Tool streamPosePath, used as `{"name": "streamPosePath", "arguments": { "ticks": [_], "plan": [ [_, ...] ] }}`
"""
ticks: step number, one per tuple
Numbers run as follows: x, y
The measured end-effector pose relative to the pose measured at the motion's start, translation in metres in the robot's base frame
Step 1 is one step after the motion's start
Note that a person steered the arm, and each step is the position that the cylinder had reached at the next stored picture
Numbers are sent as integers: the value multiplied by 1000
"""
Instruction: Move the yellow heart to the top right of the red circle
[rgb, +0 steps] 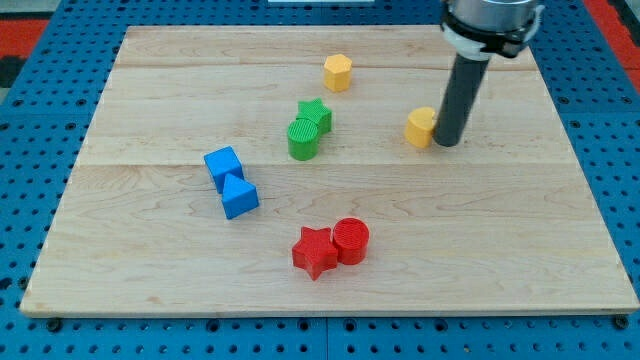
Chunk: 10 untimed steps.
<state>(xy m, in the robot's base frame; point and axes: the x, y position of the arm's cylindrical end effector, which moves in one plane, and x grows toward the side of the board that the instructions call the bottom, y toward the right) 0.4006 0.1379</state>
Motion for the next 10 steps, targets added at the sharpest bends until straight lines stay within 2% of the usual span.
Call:
{"name": "streamPosePath", "arguments": {
  "ticks": [1,2,3,4,5,6,7,9,10],
  "plan": [
    [-54,3],
    [-51,-48],
    [12,-68],
    [-48,-68],
    [-73,-33],
    [-23,-11],
    [5,-71],
    [20,-89],
    [63,-71]
  ]
}}
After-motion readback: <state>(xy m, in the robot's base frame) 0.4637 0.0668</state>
